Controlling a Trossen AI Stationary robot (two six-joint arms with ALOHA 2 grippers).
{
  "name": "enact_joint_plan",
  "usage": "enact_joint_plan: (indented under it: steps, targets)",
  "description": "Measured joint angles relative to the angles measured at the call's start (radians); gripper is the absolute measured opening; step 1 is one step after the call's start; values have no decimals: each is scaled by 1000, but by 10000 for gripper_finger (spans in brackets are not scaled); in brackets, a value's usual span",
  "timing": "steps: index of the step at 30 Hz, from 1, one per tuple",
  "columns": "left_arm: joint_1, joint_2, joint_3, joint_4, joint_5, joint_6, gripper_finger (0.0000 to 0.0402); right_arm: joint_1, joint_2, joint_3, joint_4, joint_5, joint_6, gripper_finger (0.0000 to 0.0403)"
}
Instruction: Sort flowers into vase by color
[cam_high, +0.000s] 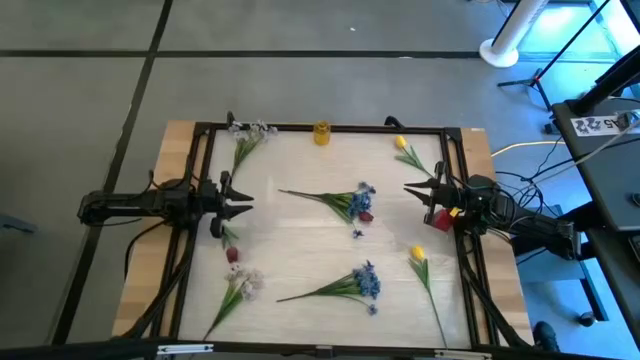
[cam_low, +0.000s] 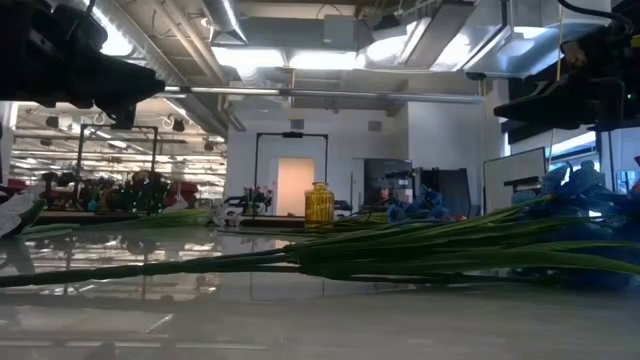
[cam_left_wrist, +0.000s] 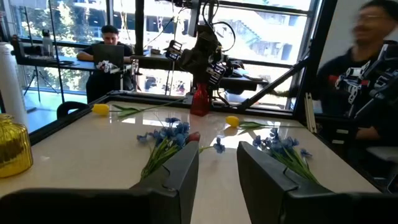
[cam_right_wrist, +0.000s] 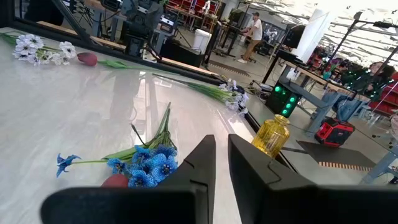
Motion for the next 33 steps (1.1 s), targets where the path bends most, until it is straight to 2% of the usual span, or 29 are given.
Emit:
enact_joint_plan:
  steps: [24,27,32,33]
  targets:
    - [0,0,0,0,0,0,108,0,0,0,5,1,-14,46]
    - [0,0,0,0,0,0,108,0,0,0,87,16,-93,46]
    - [0,0,0,0,0,0,108,0,1,1,165,-41,-90,46]
    - [0,0,0,0,0,0,108,0,8,1,200,-66,-44,46]
